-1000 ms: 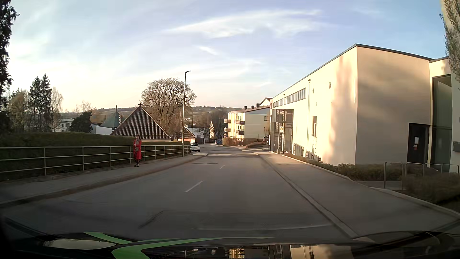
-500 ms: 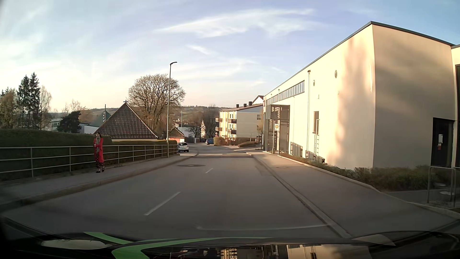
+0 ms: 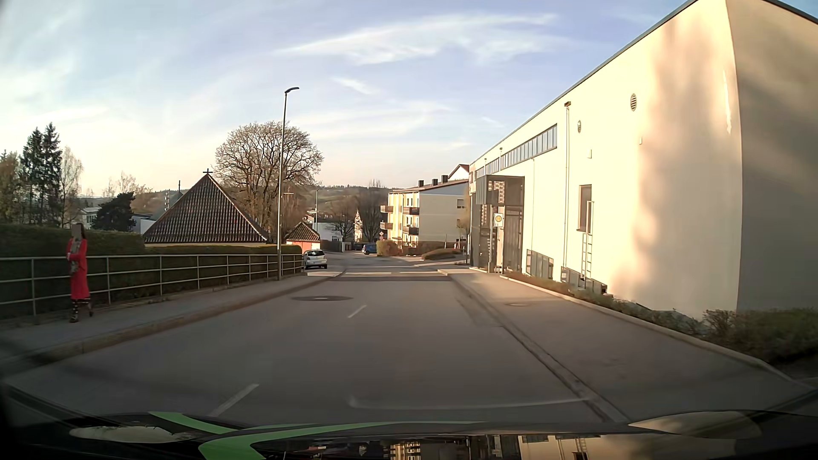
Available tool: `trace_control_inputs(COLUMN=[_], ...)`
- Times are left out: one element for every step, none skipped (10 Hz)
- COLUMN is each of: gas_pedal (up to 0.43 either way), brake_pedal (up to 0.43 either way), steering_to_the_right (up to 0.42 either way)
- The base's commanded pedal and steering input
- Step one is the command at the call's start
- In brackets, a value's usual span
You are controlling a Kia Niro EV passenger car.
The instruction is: Follow the waypoints while adhering to traffic rules and regulations
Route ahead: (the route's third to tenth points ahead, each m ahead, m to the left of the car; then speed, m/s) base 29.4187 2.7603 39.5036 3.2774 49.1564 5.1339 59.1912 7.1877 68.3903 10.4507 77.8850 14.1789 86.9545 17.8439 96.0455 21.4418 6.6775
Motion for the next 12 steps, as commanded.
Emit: trace_control_inputs(gas_pedal=[0.0, 0.0, 0.0, 0.0, 0.0, 0.0, 0.0, 0.0, 0.0, 0.0, 0.0, 0.0], brake_pedal=[0.0, 0.0, 0.0, 0.0, 0.0, 0.0, 0.0, 0.0, 0.0, 0.0, 0.0, 0.0], steering_to_the_right=[0.0, 0.0, 0.0, 0.0, 0.0, 0.0, 0.0, -0.004, -0.005, -0.005, -0.005, -0.005])
